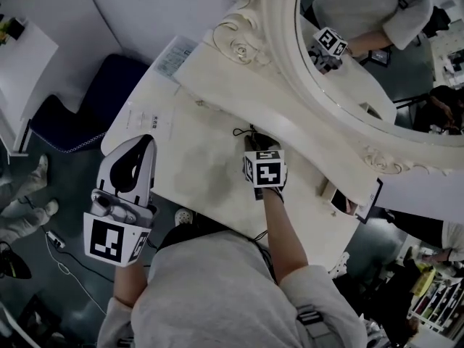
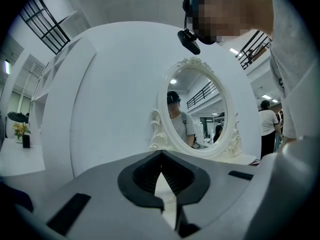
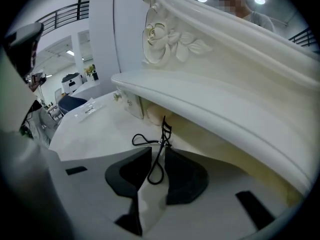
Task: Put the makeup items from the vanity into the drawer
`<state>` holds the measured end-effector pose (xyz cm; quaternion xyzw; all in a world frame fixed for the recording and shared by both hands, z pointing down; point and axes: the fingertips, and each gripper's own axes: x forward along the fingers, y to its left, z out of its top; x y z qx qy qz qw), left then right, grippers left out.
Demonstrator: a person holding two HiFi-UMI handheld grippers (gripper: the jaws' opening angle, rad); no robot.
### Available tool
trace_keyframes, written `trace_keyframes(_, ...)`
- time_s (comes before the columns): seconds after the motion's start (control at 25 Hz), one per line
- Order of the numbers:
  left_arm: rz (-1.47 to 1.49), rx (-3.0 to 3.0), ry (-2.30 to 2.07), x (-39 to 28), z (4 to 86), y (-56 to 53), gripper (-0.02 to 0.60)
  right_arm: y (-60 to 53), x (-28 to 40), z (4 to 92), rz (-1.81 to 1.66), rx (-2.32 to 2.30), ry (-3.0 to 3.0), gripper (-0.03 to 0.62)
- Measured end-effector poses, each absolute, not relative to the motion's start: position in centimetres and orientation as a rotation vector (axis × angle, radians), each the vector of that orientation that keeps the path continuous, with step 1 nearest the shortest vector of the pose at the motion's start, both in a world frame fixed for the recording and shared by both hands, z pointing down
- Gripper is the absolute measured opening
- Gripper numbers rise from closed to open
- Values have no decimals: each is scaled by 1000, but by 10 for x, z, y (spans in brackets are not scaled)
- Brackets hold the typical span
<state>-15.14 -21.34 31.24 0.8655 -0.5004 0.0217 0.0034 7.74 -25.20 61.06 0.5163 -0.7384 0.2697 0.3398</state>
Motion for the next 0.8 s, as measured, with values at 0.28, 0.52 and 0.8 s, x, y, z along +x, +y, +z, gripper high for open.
trace_keyframes(0.28, 67, 2703, -1573, -158, 315, -214, 14, -252, 74, 611, 759, 1381, -1927, 43)
trace_keyframes(0.52, 57, 2706, -1574, -165, 312, -212, 14, -244, 70, 605, 753, 1395, -1923, 37)
trace_keyframes(0.8, 37, 2736, -1521, -162, 311, -209, 14, -225, 65, 592, 753, 1427, -1945, 34)
